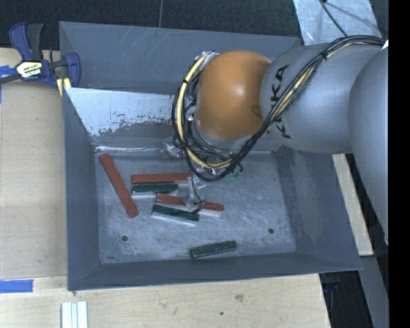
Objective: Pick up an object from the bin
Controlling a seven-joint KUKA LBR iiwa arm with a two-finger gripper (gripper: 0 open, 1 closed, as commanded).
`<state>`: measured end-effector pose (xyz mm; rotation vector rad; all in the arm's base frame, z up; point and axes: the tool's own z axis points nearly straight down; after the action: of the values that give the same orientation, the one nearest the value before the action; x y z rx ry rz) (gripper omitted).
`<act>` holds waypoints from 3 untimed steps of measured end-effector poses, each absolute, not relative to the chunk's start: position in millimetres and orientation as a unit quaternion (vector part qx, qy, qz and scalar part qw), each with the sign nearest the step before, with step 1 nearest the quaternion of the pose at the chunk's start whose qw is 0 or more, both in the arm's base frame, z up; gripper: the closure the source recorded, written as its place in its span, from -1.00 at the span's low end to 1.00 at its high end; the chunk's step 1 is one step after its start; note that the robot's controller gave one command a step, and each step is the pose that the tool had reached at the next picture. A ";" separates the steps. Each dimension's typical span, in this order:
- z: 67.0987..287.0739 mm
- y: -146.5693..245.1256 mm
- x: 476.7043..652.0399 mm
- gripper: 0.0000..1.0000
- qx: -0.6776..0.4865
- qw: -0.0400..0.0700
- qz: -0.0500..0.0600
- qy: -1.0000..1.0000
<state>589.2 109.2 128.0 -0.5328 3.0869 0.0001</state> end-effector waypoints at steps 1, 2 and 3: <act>72.6 166.3 617.0 -1.00 -0.249 0.002 0.000 0.968; 72.9 140.0 599.7 -1.00 -0.255 0.004 0.001 0.967; 71.7 96.3 627.8 -1.00 -0.191 0.005 -0.001 0.981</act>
Offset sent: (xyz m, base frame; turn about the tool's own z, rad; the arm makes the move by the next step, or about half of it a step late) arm 0.0259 0.0575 -0.0580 -0.1650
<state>627.8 96.3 71.7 -0.5998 3.0745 -0.0026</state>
